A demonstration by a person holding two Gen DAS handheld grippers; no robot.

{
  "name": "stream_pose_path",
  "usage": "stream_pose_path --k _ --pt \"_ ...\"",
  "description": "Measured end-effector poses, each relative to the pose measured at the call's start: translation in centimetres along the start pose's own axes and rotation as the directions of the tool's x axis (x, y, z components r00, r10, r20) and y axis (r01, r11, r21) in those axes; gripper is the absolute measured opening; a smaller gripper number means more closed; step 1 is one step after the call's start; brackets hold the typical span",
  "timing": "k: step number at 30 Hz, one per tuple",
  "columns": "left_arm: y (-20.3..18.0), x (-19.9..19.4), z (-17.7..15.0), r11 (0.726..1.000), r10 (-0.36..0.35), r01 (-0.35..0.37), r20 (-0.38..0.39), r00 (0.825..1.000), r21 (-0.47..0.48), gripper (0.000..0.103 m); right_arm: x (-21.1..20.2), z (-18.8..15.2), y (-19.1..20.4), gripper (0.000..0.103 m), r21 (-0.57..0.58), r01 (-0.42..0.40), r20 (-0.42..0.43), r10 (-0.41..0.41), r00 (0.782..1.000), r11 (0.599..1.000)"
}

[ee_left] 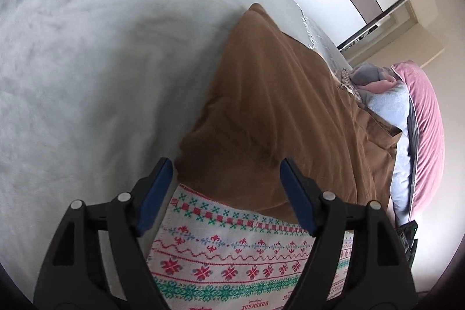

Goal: Fold large clothes
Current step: 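Lay the folded hem onto the coat and open both grippers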

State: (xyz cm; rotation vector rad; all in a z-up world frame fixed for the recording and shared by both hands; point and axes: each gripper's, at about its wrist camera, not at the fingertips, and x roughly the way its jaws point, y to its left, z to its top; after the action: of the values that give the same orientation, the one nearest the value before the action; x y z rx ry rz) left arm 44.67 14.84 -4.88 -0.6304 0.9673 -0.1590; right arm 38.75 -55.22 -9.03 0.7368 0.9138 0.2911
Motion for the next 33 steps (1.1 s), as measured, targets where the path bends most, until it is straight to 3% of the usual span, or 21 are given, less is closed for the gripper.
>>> stream_pose_path --k 3,5,10,13,19,22,24,25,26,27,29,33 --pt "0.1 0.0 -0.6 0.999 -0.042 0.042 0.001 0.999 0.015 0.082 -0.8 -0.1 -0.1 0.071 -0.014 -0.022 -0.017 0.022 1.000 1.000" --pt "-0.6 0.2 -0.8 0.998 -0.012 0.011 0.013 1.000 0.062 0.082 -0.8 -0.4 -0.3 0.071 -0.030 0.009 -0.047 -0.010 0.999 1.000" --pt "-0.4 -0.6 -1.2 0.998 -0.003 0.000 0.044 0.999 0.057 0.082 -0.7 -1.0 -0.1 0.071 -0.075 0.040 -0.086 -0.046 0.995 0.996" --pt "-0.8 0.1 -1.3 0.998 0.031 -0.033 0.047 0.998 0.050 0.082 0.5 -1.8 -1.8 0.071 0.063 -0.011 -0.130 0.019 0.991 0.998" --pt "-2.0 0.6 -1.2 0.996 0.071 -0.074 0.059 0.996 0.045 0.082 1.5 -1.3 -1.5 0.071 0.135 -0.025 -0.026 0.029 0.999 0.990" --pt "-1.8 1.6 -0.8 0.997 0.073 -0.073 0.067 0.995 -0.003 0.082 2.4 -0.6 -1.0 0.067 0.145 0.015 0.053 -0.023 0.998 0.989" --pt "-1.6 2.0 -0.6 0.997 0.071 -0.069 0.081 0.994 -0.030 0.081 3.2 -0.1 -0.3 0.057 0.161 0.050 0.088 -0.065 0.994 0.986" --pt "-1.5 2.0 -0.5 0.997 0.069 -0.064 0.107 0.992 -0.048 0.075 3.6 0.1 0.1 0.041 0.156 0.076 0.093 -0.092 0.991 0.985" --pt "-1.5 1.8 -0.5 0.995 0.089 -0.082 0.128 0.988 -0.058 0.049 3.9 0.2 0.6 0.032 0.143 0.098 0.094 -0.112 0.989 0.985" --pt "-1.4 1.8 -0.3 0.994 0.101 -0.093 0.132 0.986 -0.064 0.036 3.8 0.4 1.5 0.030 0.124 0.110 0.108 -0.124 0.986 0.986" --pt "-1.4 1.5 0.2 0.992 0.085 -0.070 0.139 0.987 -0.103 0.025 2.7 1.1 4.0 0.024 0.070 0.126 0.147 -0.135 0.980 0.990" --pt "-3.6 -1.7 1.9 0.987 0.095 -0.071 0.168 0.981 -0.144 0.019 -2.1 3.7 10.1 0.021 0.015 0.105 0.217 -0.106 0.970 0.994"
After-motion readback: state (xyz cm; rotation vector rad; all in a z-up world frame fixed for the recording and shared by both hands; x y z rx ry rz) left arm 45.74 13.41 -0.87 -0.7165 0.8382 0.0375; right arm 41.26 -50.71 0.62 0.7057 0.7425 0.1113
